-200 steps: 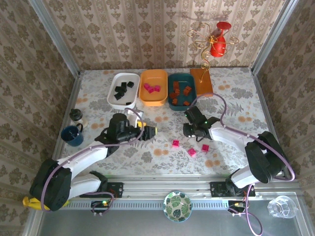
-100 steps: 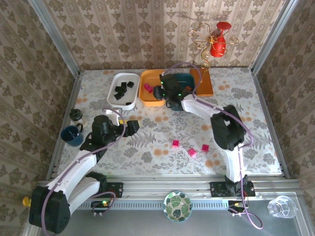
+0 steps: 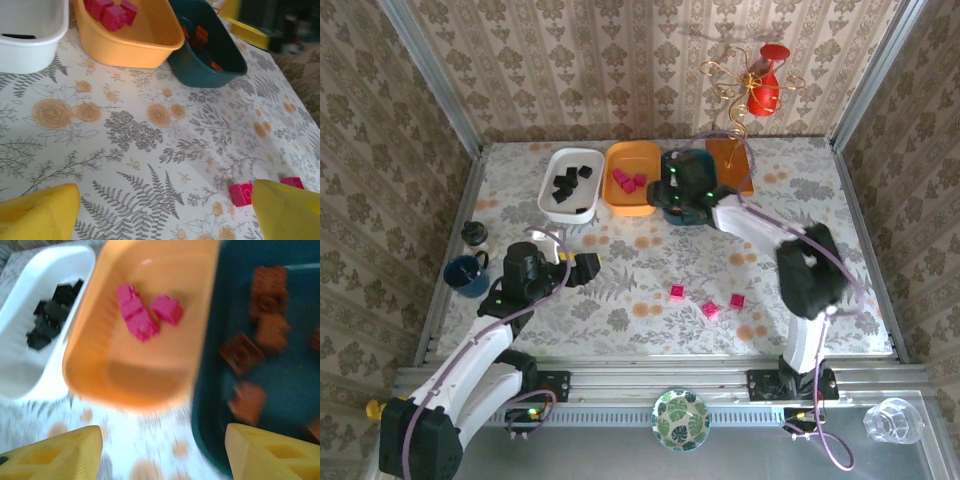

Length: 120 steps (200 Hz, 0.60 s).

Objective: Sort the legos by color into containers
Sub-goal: Place the lego in the container, then pick up the lego from the bottom-right of the table.

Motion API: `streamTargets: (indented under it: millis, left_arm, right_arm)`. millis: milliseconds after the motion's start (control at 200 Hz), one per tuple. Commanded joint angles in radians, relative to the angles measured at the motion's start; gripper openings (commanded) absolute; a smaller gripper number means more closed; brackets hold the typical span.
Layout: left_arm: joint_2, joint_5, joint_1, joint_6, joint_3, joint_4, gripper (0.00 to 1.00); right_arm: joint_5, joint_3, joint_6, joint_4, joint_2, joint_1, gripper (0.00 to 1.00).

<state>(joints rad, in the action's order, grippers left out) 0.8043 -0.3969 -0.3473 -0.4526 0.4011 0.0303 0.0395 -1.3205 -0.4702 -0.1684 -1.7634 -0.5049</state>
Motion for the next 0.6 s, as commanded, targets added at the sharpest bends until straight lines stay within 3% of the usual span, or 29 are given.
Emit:
streamTargets:
  millis: [0, 170, 285, 595]
  left_arm:
    - [0.025, -0.107, -0.032, 0.005, -0.008, 0.113, 0.90]
    - [0.126, -0.131, -0.194, 0.071, 0.023, 0.209, 0.89]
    - [0.227, -0.163, -0.288, 0.138, 0.073, 0.209, 0.89]
    - [0.450, -0.092, -0.469, 0.221, 0.194, 0.157, 0.87]
  right_arm:
    - [0.076, 0.205, 0.005, -0.123, 0.199, -0.007, 0.71]
    - [0.229, 0.468, -0.062, -0.319, 0.445, -0.029, 0.78]
    - [0.257, 0.581, -0.130, -0.389, 0.539, -0.041, 0.80]
    - [0.285, 0.710, -0.277, -0.423, 0.532, -0.069, 0.80]
